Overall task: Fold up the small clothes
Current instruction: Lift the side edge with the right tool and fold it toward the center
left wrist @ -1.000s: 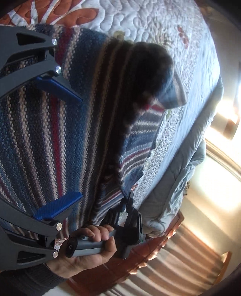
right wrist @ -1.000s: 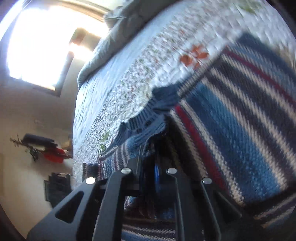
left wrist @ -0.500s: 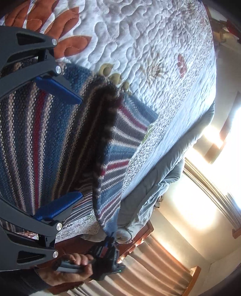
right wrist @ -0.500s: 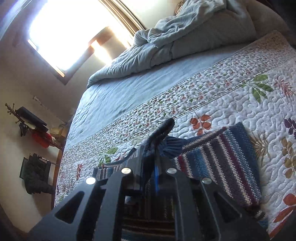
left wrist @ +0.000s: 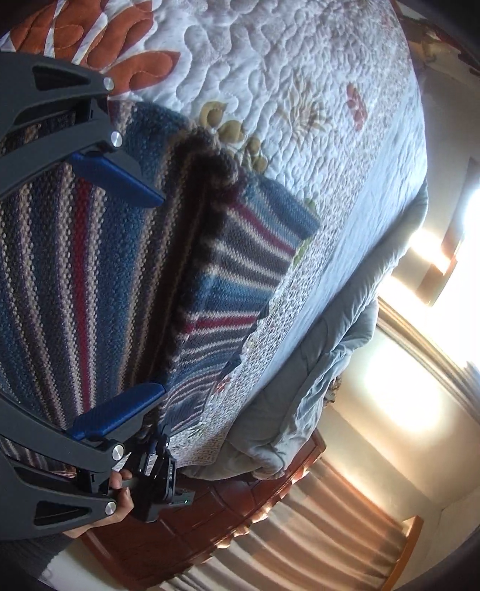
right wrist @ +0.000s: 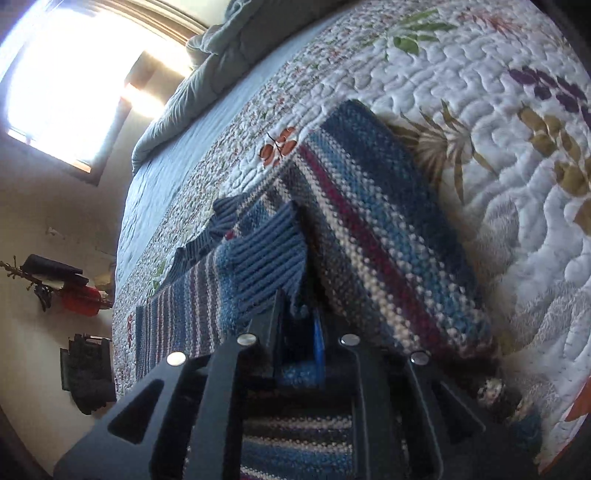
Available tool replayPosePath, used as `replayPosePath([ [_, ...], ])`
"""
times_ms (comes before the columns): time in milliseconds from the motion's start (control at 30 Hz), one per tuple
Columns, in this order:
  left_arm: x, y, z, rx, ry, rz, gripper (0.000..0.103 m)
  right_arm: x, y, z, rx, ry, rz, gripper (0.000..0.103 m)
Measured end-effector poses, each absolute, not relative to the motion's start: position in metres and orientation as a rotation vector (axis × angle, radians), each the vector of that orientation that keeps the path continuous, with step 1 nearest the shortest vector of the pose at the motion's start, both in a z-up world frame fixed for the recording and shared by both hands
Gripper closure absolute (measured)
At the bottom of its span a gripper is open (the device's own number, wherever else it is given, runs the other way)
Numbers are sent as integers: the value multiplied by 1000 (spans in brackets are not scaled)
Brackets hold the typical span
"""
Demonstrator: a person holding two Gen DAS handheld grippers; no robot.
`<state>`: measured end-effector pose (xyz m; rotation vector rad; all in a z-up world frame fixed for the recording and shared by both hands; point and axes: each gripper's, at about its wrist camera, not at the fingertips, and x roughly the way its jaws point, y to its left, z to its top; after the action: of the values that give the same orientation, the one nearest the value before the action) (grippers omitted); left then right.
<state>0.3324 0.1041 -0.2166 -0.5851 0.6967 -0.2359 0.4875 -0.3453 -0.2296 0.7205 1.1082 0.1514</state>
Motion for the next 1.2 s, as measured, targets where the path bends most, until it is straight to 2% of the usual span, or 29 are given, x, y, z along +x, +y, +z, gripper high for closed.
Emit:
replayPosePath([
  [67,330,95,-214,-547,689,-262,7,487,-353,-231,783,1124,168,73],
  [267,328,69,-207,-490,682,-341,7,509,-354,-231,849,1179,175,56],
  [367,325,57,-203,-433,674,-346,7,518,-346,-228,814,1194,179,55],
  [400,324,54,-201,-417,672,-348,7,522,-343,-227,792,1197,180,56],
  [433,323,51,-201,-403,671,-350,7,525,-340,-225,770,1197,182,63],
  [467,322,49,-200,-389,668,-352,7,528,-335,-221,732,1194,186,81],
  [500,320,46,-199,-372,665,-350,7,531,-331,-216,685,1186,190,91],
  [533,318,44,-197,-352,664,-345,7,531,-327,-208,628,1157,186,96],
  [667,315,36,-193,-307,657,-353,7,520,-312,-187,460,1033,181,96],
  [900,315,38,-191,-309,663,-351,7,513,-317,-224,435,1094,110,95],
  [1000,315,39,-191,-310,664,-351,7,511,-318,-226,443,1109,118,88],
  [1067,315,39,-191,-314,666,-353,7,509,-321,-220,459,1115,126,68],
  [1133,314,38,-191,-313,667,-356,7,508,-326,-208,461,1092,106,52],
  [1200,313,39,-190,-313,665,-359,7,512,-334,-197,477,1067,89,52],
])
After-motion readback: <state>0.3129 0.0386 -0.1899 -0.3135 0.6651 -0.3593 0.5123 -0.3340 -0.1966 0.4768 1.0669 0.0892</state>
